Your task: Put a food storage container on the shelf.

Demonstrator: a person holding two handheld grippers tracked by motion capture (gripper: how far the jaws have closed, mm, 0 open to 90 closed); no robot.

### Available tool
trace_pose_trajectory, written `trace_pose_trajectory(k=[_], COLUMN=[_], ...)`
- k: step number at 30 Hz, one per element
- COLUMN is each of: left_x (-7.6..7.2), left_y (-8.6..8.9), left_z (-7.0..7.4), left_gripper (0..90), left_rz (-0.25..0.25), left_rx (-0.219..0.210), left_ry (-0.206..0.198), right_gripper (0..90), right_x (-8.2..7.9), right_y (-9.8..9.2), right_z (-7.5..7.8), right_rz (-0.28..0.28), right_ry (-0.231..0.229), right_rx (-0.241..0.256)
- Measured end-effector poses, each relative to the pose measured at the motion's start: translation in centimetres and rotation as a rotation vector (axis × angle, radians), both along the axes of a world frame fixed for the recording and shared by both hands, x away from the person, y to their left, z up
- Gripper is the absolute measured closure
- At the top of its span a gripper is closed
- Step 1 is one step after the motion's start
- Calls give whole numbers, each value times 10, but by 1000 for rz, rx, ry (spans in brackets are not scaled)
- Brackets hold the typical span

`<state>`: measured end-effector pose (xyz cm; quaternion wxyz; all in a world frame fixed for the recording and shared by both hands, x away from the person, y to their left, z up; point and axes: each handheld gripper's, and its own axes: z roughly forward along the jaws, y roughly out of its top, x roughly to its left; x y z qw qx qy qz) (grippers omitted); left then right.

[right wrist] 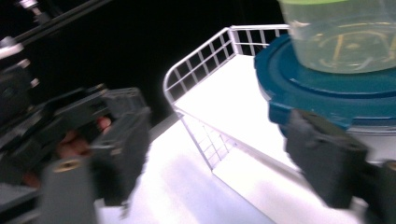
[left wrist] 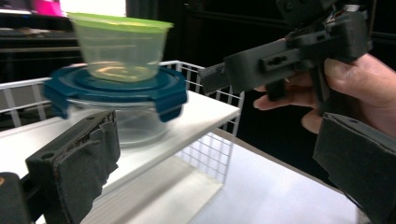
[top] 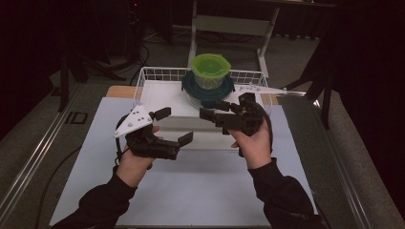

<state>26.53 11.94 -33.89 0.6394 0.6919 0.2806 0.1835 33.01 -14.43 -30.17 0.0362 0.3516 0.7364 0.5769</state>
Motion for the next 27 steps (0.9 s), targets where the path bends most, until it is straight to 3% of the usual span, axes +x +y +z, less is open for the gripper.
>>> trace_pose_trajectory(k=[4,10,11,14,16,17,19,27], left_x=[-4,-13,-15,-22,-25,-27,-30,-37], left_y=[3,9,10,11,11,11,11,11], left_z=[-5,-17,-18,-24,-31,-34,-42,-69], left_gripper=[2,2,2,2,2,2,2,2], left_rz=[-17,-25,-27,-33,-47,-51,-55,-79], left_rx=[-7,1,5,23,35,36,42,67], left_ry=[0,14,10,-5,0,6,17,31], right_gripper=[164,164,164,165,165,165,165,165], right_x=[-11,-22,-28,-32,-34,-39,-43,-51], right_y=[-4,-12,-18,-21,-24,-32,-37,-50], right_z=[-9,-26,-37,-45,-50,-63,-72,-95], right_rz=[7,6,5,2,-2,-11,-18,-38], right_ry=[-49,-63,-83,-96,-99,-103,-106,-86], right_rx=[-15,-13,-30,-40,-45,-47,-48,-67])
